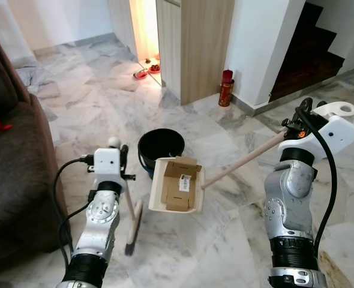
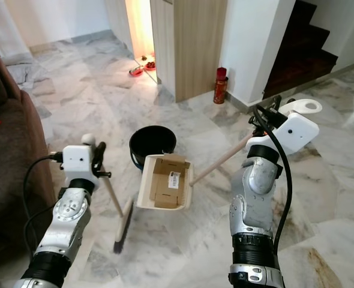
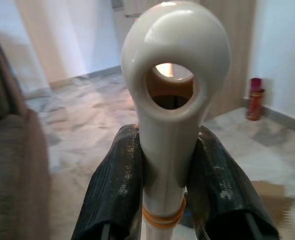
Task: Sweep floor
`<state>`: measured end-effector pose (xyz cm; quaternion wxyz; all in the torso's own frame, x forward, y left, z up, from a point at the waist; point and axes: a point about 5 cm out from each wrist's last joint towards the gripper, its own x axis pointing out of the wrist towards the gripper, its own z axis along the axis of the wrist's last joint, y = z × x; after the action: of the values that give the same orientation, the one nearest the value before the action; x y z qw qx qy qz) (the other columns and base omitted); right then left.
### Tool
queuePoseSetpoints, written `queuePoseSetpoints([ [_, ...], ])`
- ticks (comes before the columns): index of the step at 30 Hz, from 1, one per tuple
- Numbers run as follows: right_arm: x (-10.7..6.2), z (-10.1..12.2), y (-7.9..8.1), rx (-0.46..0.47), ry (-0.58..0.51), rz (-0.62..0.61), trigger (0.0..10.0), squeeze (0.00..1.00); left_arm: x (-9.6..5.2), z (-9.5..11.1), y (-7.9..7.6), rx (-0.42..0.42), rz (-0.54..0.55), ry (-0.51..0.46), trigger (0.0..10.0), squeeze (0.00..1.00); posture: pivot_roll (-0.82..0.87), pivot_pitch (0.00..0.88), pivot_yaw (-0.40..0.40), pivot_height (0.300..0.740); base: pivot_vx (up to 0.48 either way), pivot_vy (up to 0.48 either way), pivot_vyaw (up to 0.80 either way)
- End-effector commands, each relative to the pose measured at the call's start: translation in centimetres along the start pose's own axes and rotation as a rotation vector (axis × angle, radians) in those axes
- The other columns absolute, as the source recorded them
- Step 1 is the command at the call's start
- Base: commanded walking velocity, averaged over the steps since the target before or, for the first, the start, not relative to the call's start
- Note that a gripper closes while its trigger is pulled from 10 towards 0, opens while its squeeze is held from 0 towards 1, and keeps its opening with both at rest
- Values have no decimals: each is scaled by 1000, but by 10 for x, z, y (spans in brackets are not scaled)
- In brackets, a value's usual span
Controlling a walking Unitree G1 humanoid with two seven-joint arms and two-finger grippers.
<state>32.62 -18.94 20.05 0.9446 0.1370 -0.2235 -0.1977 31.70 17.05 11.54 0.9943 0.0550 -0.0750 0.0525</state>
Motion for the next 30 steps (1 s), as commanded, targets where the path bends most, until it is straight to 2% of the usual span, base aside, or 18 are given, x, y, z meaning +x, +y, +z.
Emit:
queuePoseSetpoints([
  [1, 7, 23, 13, 64, -94, 35, 10000, 0, 3, 15, 18, 41, 63, -73, 10000, 0, -19, 0, 28, 740, 251, 0, 0],
  [3, 6, 24, 12, 64, -94, 36, 10000, 0, 1, 15, 23, 47, 76, -75, 10000, 0, -24, 0, 27, 740, 251, 0, 0],
  [5, 7, 25, 12, 69, -96, 34, 10000, 0, -8, 12, 41, 69, 137, -64, 10000, 0, -14, 0, 17, 740, 253, 0, 0],
  [9, 9, 25, 13, 76, -91, 44, 10000, 0, -21, 7, 59, 89, 196, -38, 10000, 0, 2, 0, 8, 740, 251, 0, 0],
  [15, 10, 25, 18, 85, -84, 68, 10000, 0, -27, 6, 57, 97, 206, -40, 10000, 0, 14, 0, -5, 740, 282, 0, 0],
  [30, 14, 38, 28, 125, -123, 107, 10000, 0, -24, 10, 52, 86, 208, -47, 10000, 0, 15, 0, -11, 740, 333, 0, 0],
])
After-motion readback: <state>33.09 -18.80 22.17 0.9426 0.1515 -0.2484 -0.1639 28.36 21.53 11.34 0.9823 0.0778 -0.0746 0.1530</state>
